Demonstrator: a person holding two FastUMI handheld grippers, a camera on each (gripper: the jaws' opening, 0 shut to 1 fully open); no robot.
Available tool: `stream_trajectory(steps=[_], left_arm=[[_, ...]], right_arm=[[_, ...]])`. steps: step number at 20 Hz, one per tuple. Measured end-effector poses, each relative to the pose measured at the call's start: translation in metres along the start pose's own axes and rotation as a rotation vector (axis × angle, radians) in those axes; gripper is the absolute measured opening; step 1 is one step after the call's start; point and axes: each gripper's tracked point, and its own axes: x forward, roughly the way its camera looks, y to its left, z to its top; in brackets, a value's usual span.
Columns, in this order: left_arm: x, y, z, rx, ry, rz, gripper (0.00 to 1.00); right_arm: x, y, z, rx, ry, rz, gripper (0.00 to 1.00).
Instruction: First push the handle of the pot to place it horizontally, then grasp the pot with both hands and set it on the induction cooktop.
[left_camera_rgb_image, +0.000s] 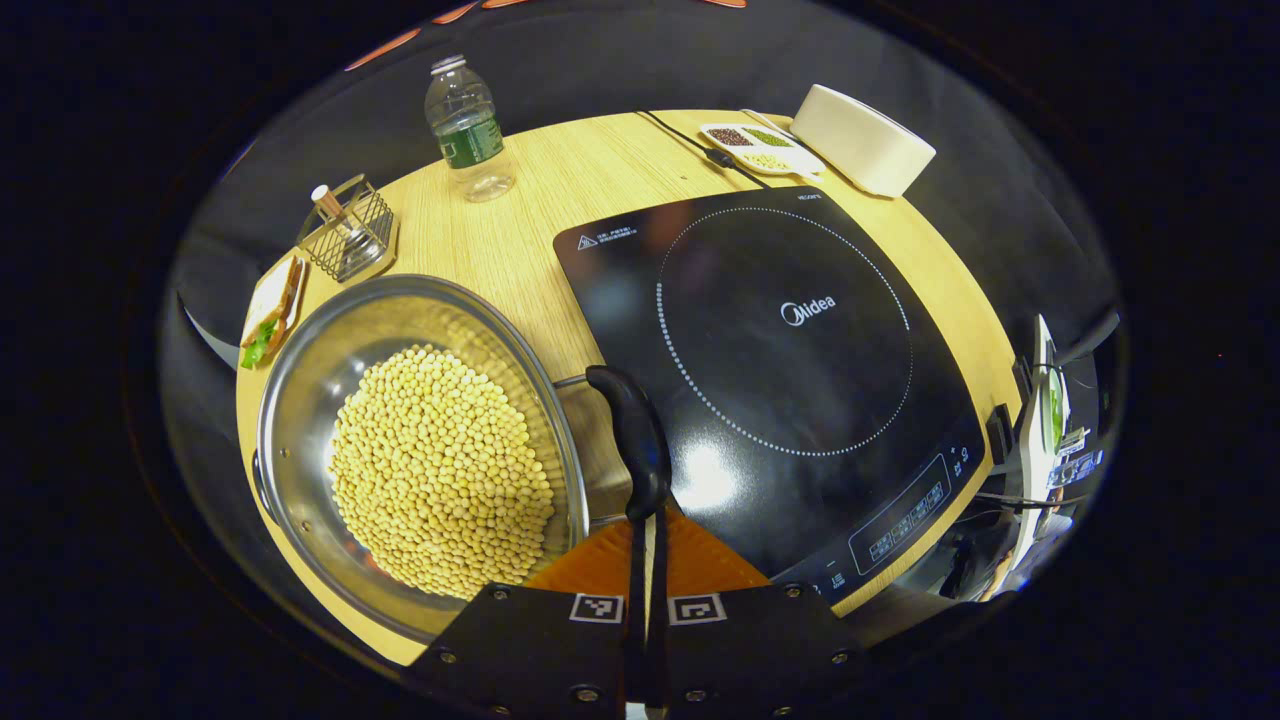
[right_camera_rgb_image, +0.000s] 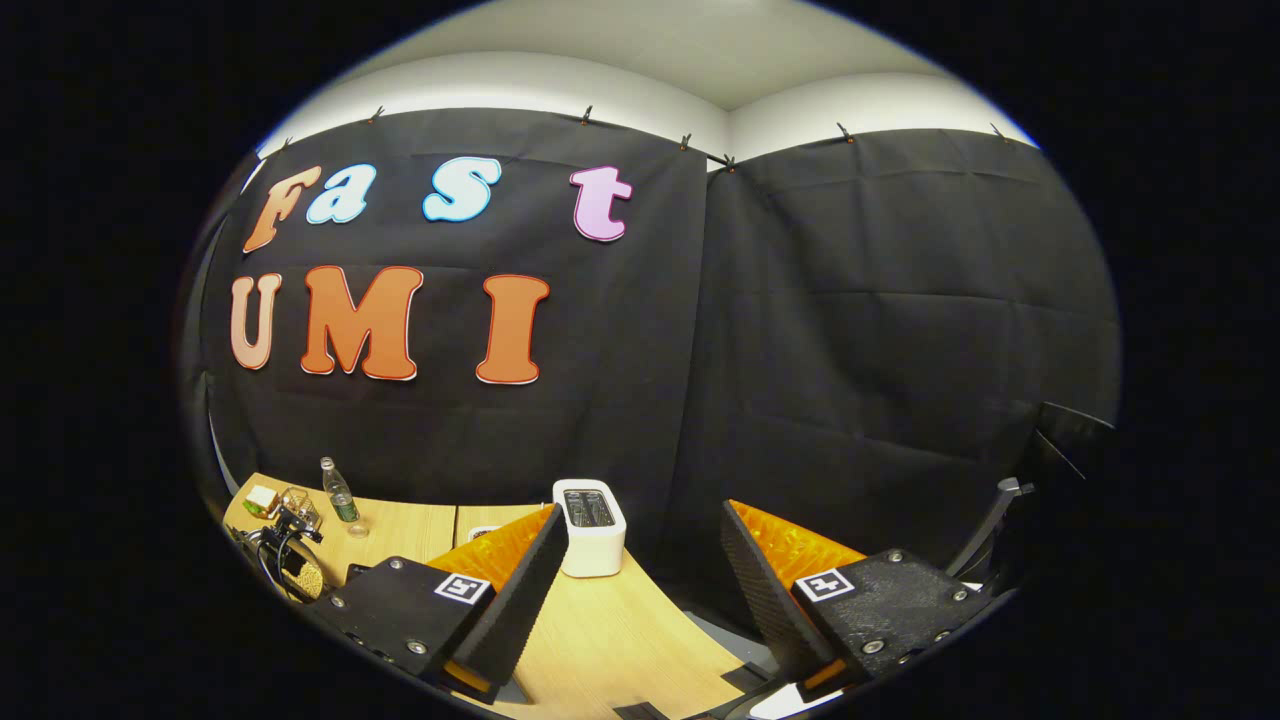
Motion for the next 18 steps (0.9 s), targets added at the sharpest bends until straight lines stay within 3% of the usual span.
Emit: stream_trajectory(steps=[9,13,18], left_arm=[[-0.021,0.007,0.011,0.004,-0.072,0.017,0.02],[-0.046,0.032,0.010,-0.052,-0.133,0.018,0.02],[-0.076,0.113,-0.001,-0.101,-0.192,0.190,0.02]], right_arm=[[-0.005,-0.025,-0.007,-0.019,0.032,-0.060,0.95],[0.002,-0.020,-0.006,-0.014,0.045,-0.064,0.95],[0.018,0.012,-0.004,-0.032,0.058,-0.029,0.95]])
